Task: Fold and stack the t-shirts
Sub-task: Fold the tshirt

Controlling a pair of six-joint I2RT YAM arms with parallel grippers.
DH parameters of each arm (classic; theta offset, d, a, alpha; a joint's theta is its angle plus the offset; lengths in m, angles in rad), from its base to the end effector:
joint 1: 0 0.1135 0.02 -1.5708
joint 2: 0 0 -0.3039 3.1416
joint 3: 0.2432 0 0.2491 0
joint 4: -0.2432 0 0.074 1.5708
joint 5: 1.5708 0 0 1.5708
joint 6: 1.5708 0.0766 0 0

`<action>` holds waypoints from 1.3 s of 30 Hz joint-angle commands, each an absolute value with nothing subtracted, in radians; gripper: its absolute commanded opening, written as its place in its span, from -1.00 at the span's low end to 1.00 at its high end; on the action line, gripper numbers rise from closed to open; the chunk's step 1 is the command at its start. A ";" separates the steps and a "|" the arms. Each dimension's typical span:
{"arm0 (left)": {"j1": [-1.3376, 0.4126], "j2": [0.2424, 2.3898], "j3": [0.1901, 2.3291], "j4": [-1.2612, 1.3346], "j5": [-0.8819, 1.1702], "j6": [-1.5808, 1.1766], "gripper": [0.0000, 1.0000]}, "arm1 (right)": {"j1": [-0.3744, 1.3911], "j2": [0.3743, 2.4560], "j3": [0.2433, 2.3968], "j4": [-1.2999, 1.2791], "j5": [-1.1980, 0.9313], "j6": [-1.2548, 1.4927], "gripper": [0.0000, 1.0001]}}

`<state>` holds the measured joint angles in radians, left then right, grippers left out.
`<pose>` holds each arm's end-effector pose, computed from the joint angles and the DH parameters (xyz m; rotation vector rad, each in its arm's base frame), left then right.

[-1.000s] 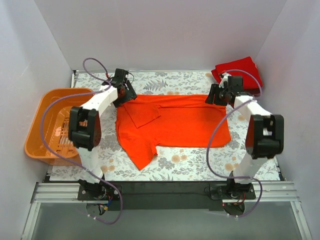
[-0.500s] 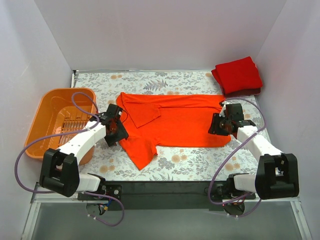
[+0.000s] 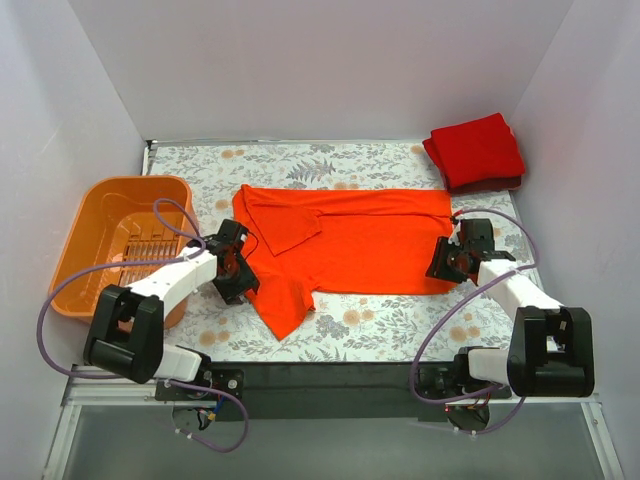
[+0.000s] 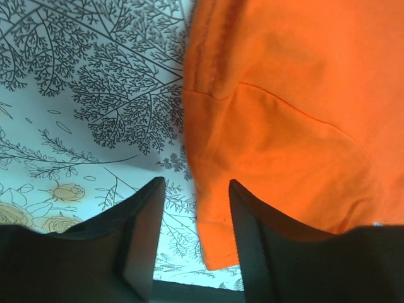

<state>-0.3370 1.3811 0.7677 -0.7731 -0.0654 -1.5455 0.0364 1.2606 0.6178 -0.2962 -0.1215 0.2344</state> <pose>0.2116 -0.0688 0.1739 -1.6981 2.4439 -0.1650 0.2448 0.0182 0.1849 0.1992 2.5117 0.2630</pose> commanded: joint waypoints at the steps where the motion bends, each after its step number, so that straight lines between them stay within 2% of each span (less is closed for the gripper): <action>1: -0.342 1.404 0.750 -0.739 -0.066 -1.566 -0.18 | 0.011 1.255 0.583 -0.245 -0.110 0.250 -0.18; 2: -0.341 1.410 0.749 -0.741 -0.072 -1.565 -0.27 | 0.009 1.250 0.580 -0.242 -0.109 0.250 -0.18; 4: -0.342 1.419 0.744 -0.749 -0.086 -1.568 -0.61 | -0.023 1.247 0.571 -0.242 -0.098 0.253 -0.18; 8: -0.342 1.413 0.759 -0.823 -0.132 -1.557 -1.00 | -0.063 1.244 0.561 -0.244 -0.077 0.259 -0.18; 12: -0.339 1.373 0.813 -0.934 -0.235 -1.542 -1.00 | -0.084 1.239 0.563 -0.250 -0.052 0.256 -0.17; 21: -0.325 1.370 0.884 -1.025 -0.210 -1.491 -1.00 | -0.094 1.232 0.581 -0.267 -0.023 0.253 -0.15; 23: -0.325 1.379 0.887 -1.037 -0.196 -1.482 -0.81 | -0.094 1.218 0.581 -0.265 -0.043 0.255 -0.13; 25: -0.325 1.367 0.876 -1.034 -0.151 -1.479 -0.49 | -0.094 1.186 0.581 -0.268 -0.041 0.267 -0.08; 30: -0.327 1.293 0.879 -1.003 -0.055 -1.468 -0.01 | -0.094 1.111 0.584 -0.298 0.035 0.314 0.11; 32: -0.327 1.266 0.916 -1.000 -0.049 -1.459 0.16 | -0.103 1.098 0.581 -0.316 0.080 0.333 0.27; 34: -0.327 1.238 0.939 -0.980 -0.034 -1.442 0.20 | -0.127 1.100 0.571 -0.330 0.078 0.339 0.36; 39: -0.327 1.178 0.898 -0.787 -0.029 -1.382 0.23 | -0.173 1.120 0.537 -0.313 -0.081 0.374 0.38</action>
